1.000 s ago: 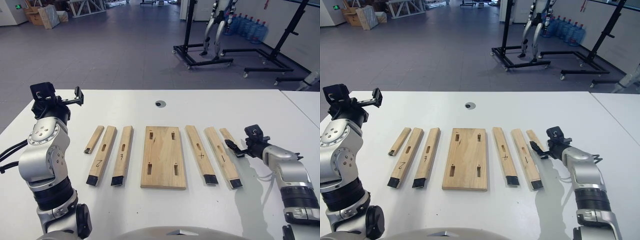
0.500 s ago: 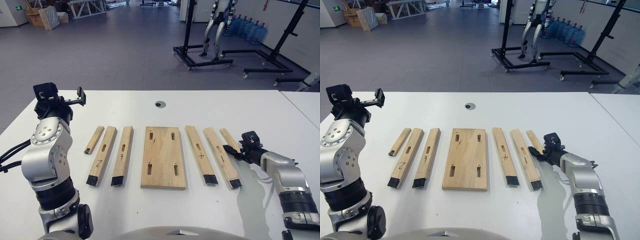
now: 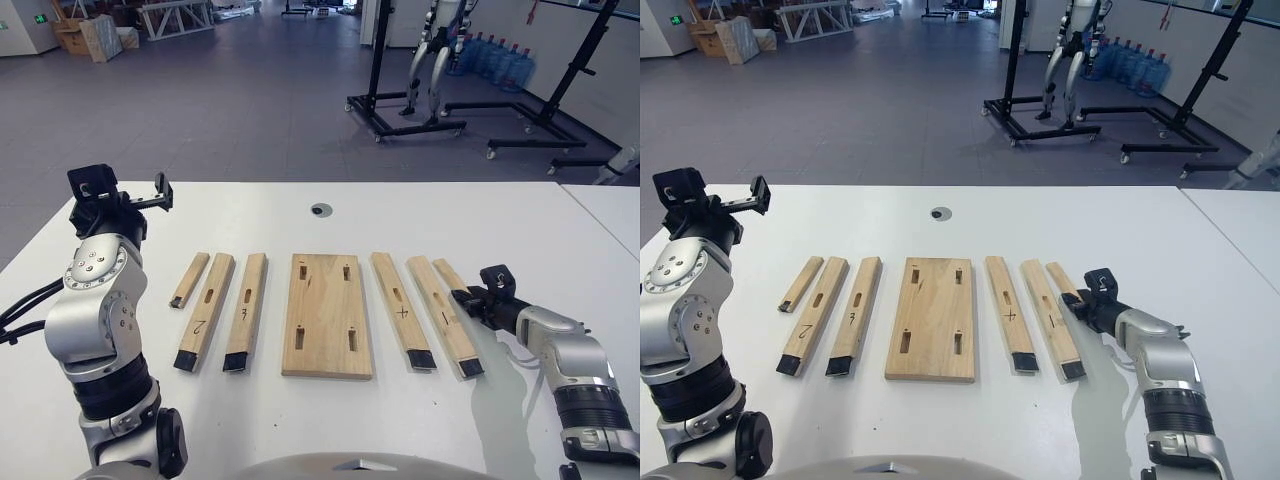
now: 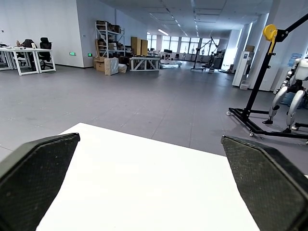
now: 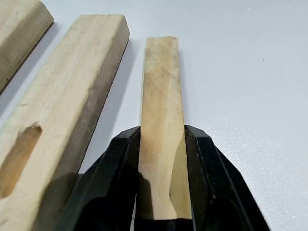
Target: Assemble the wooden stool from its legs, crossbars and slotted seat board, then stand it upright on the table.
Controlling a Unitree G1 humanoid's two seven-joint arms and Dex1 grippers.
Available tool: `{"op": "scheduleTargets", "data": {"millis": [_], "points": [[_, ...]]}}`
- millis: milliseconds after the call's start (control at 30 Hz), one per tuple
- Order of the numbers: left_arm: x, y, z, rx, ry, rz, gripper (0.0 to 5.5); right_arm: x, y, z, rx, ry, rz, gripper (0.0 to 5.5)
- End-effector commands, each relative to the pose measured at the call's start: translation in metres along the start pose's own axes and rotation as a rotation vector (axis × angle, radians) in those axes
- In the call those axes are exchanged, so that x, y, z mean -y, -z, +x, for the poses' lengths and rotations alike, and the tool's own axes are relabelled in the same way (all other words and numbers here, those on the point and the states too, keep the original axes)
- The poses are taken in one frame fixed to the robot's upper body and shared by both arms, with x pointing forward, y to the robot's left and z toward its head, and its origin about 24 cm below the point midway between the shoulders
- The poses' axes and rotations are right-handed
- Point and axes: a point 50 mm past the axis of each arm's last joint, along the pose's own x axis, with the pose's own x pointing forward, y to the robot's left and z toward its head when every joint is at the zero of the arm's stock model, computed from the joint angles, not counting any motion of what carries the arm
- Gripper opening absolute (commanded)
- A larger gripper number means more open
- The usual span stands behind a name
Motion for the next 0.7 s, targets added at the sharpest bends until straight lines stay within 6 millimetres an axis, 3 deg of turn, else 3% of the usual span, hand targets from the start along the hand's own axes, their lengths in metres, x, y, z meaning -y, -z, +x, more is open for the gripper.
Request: {"op": "scheduleTargets", "data": {"millis": [33,167,233,267,333,400,467,567,633,700], "points": [[0.0,-0.005,0.003,0.017,0.002,-0.002,5.4,-0.002,0.038,0.002,-0.145,0.021,0.087,1.3],[-0.002,-0.003,0.004,0.013,0.012,0.005,5.4,0.007,0.012,0.001,-0.012,0.043,0.171,1.29],[-0.007,-0.005,0.004,0.013,0.054,-0.021,5.4,0.019,-0.023,-0.005,0.161,0.08,0.186,1.29],[-0.005,-0.01,0.005,0.019,0.118,-0.069,5.4,0.022,-0.05,-0.012,0.281,0.081,0.189,1.29],[0.005,-0.026,0.005,0.048,0.277,-0.264,5.4,0.014,-0.1,-0.026,0.465,0.035,0.166,1.29],[0.036,-0.049,0.002,0.088,0.524,-0.482,5.4,-0.03,-0.161,-0.037,0.653,-0.131,0.089,1.29],[0.065,-0.057,-0.001,0.061,0.707,-0.646,5.4,-0.085,-0.197,-0.043,0.752,-0.316,0.003,1.29],[0.098,-0.055,-0.005,-0.041,0.866,-0.857,5.4,-0.152,-0.206,-0.036,0.755,-0.51,-0.102,1.29],[0.109,-0.046,-0.005,-0.134,0.879,-0.947,5.4,-0.176,-0.2,-0.028,0.731,-0.563,-0.135,1.29],[0.112,-0.032,-0.004,-0.217,0.848,-0.991,5.4,-0.185,-0.198,-0.026,0.726,-0.584,-0.13,1.29]]}}
